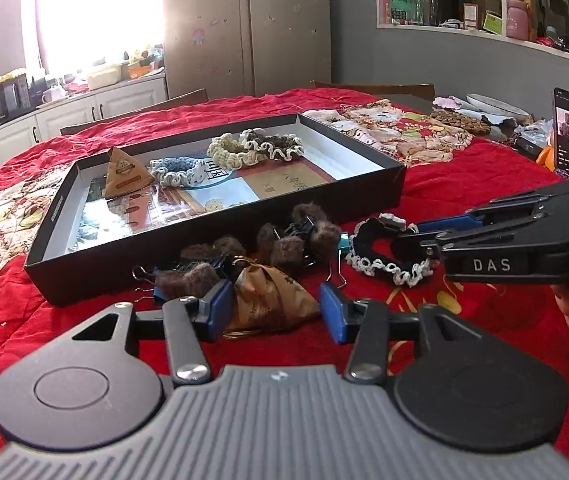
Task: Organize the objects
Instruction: 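Grasp the brown triangular paper packet with the left tool while the right tool grasps the black beaded scrunchie, then carry the paper packet and black scrunchie with both tools over the box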
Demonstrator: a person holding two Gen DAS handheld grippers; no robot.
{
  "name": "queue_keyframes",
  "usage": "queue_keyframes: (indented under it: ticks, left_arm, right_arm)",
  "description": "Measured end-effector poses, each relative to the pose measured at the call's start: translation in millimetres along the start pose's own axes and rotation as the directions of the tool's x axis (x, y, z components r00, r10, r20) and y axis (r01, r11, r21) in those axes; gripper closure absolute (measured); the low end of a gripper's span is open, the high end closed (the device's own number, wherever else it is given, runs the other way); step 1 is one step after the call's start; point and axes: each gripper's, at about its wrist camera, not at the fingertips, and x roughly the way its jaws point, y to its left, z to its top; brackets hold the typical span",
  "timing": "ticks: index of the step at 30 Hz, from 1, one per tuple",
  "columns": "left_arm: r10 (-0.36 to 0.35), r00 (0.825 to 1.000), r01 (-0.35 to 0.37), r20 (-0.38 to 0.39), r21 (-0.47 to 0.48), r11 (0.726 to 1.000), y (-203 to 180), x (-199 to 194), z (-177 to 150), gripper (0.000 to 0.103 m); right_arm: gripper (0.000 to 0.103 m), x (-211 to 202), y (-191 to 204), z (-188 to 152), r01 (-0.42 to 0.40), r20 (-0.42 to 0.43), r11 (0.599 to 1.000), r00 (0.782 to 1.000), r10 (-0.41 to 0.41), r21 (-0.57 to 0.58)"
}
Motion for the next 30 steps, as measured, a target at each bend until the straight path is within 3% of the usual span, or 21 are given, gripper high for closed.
queue_keyframes:
  ticks: [8, 11, 20, 30]
  left_arm:
    - [0.002, 0.999, -0.003, -0.038, -0.026, 1.000, 1.2, 13.2, 0.6, 0.038]
    - [0.003, 0.999, -0.005, -0.044, -0.049, 0.999, 5.2, 14.7, 1.4, 0.056]
    - [-0.010, 0.999, 0.008, -0.036, -0.054, 0.999, 7.0, 8.7, 1.1, 0.078]
    - [-0.023, 1.000, 0.022, -0.015, -0.048, 0.999, 8.8, -4.5, 0.0, 0.080]
  right_arm:
    - [0.084, 3.6, 1.5, 1.0, 0.000, -0.002, 1.000, 1.000, 0.000, -0.013]
    - [0.088, 2.6, 1.6, 0.4, -0.004, 0.000, 1.000, 1.000, 0.004, -0.016]
    - [0.092, -5.4, 4.8, -1.1, 0.005, 0.019, 0.999, 1.000, -0.004, -0.046]
    - [0.092, -22.1, 4.3, 1.8, 0.012, 0.053, 0.998, 0.999, -0.009, -0.060]
